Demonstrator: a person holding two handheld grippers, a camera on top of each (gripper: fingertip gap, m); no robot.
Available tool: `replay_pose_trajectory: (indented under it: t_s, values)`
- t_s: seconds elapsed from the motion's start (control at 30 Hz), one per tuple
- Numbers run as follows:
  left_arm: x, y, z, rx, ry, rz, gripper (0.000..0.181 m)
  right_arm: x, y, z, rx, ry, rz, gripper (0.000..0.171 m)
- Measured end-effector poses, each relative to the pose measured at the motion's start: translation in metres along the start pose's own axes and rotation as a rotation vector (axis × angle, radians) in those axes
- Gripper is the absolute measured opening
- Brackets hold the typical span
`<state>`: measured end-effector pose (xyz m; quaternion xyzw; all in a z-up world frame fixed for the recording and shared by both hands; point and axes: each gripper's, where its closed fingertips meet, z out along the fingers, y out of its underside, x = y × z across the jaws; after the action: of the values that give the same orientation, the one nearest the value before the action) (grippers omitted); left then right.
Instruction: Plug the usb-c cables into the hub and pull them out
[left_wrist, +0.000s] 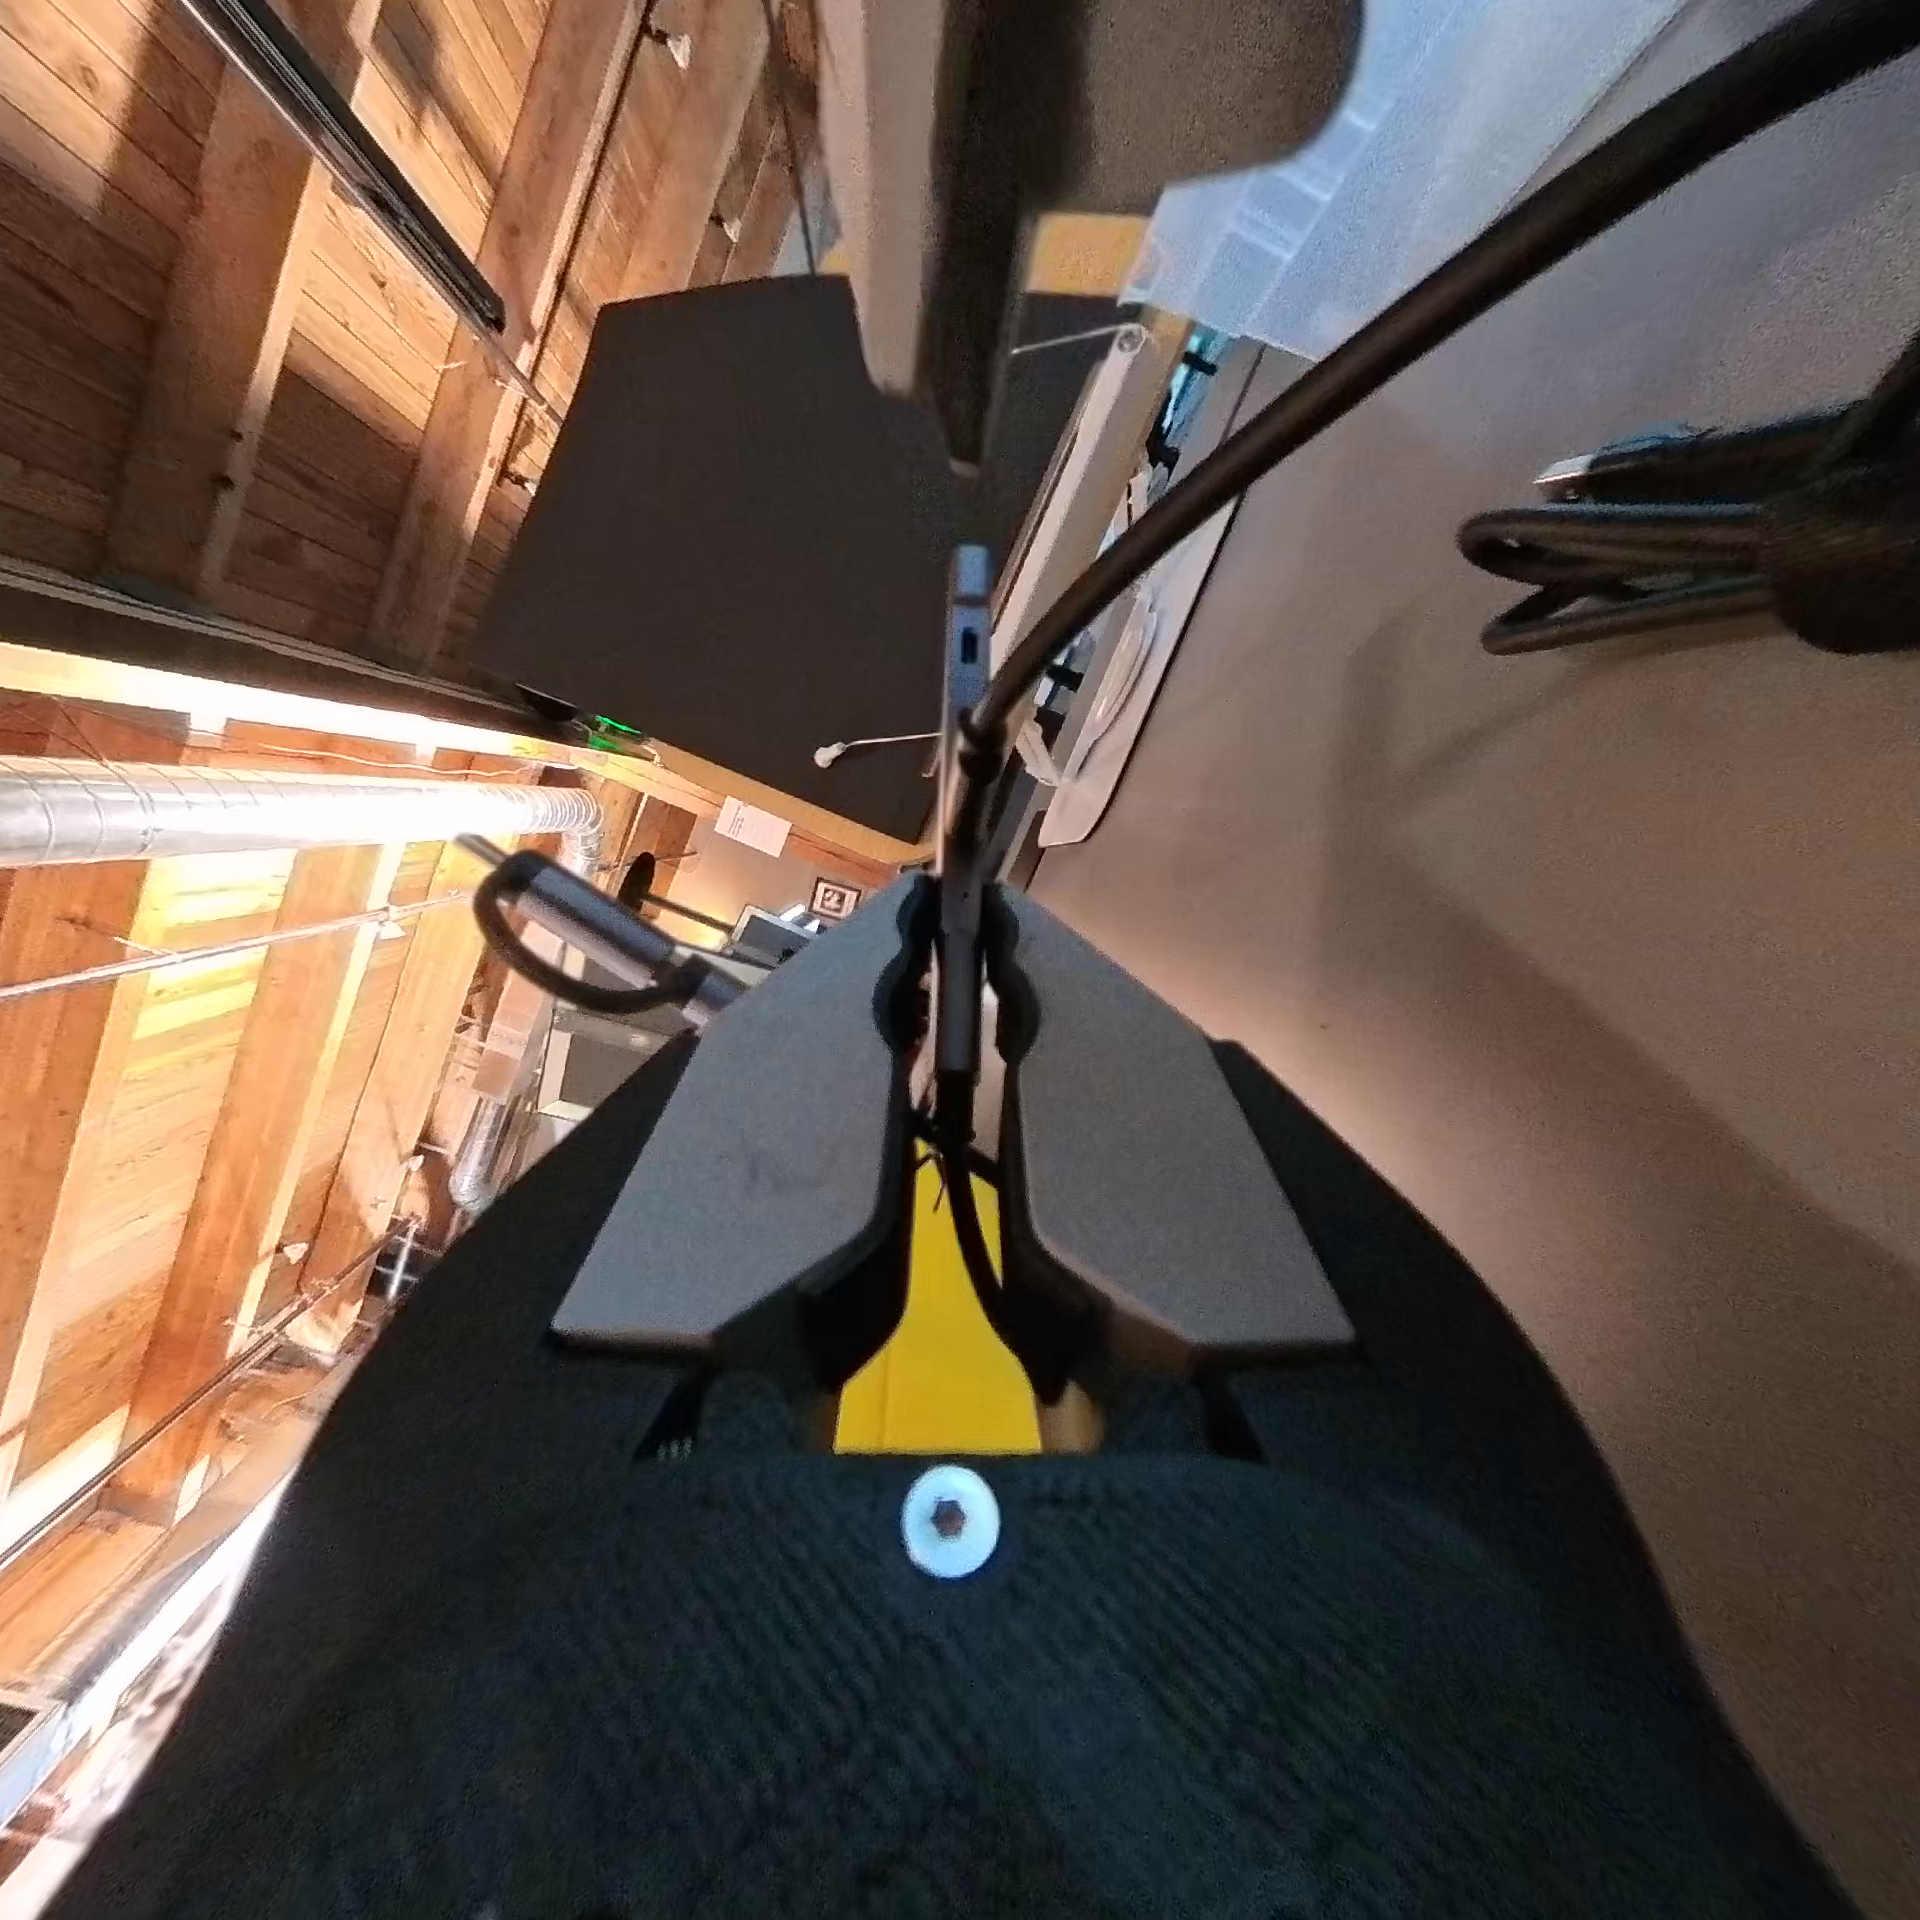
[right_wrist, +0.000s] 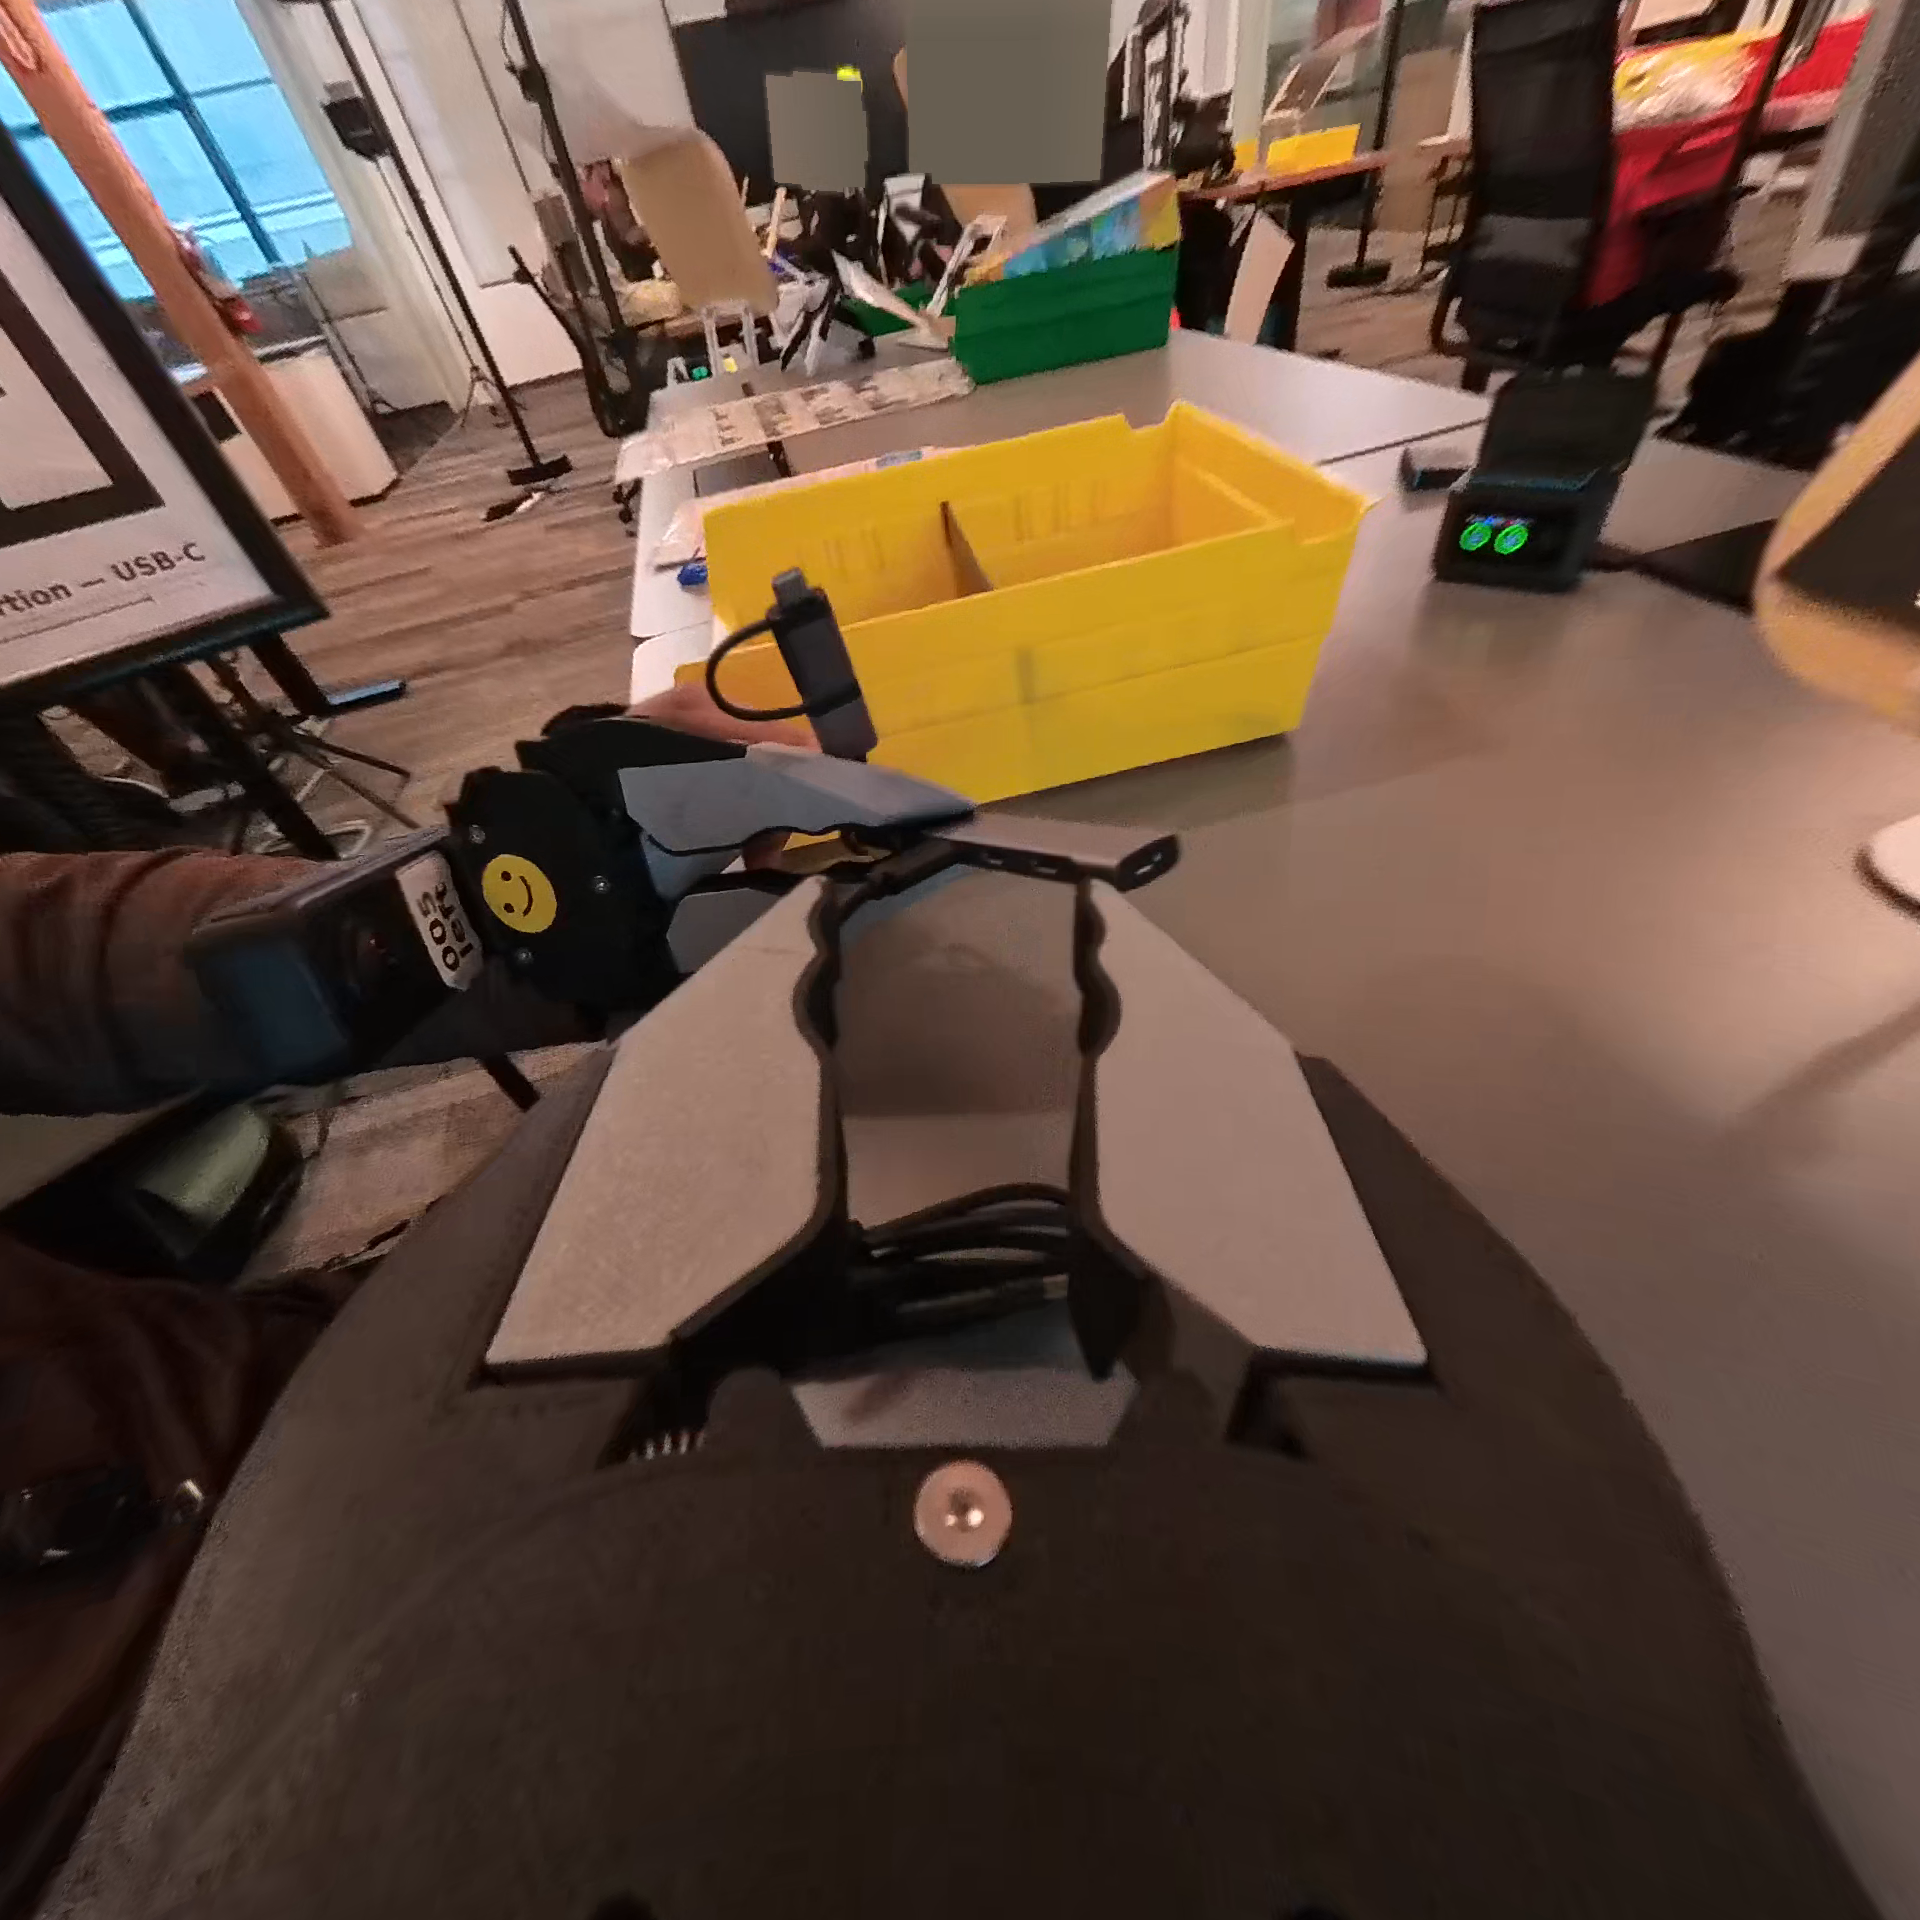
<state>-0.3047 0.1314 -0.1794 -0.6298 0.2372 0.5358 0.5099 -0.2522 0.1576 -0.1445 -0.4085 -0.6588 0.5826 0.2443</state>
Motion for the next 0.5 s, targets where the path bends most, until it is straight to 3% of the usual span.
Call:
replay_pose_trajectory:
  t_s: [0.17, 0.33, 0.5]
  values:
    - [0.012, -0.016, -0.005, 0.102, 0.082, -0.036, 0.006, 0.014, -0.003, -0.021, -0.020, 0.106, -0.102, 0.058]
    - [0.022, -0.028, -0.009, 0.168, 0.142, -0.036, 0.007, 0.011, 0.020, -0.007, -0.140, 0.113, -0.206, 0.066]
    - [0.021, -0.038, -0.015, 0.230, 0.165, -0.090, 0.007, 0.016, 0.039, 0.005, -0.235, 0.216, -0.427, 0.031]
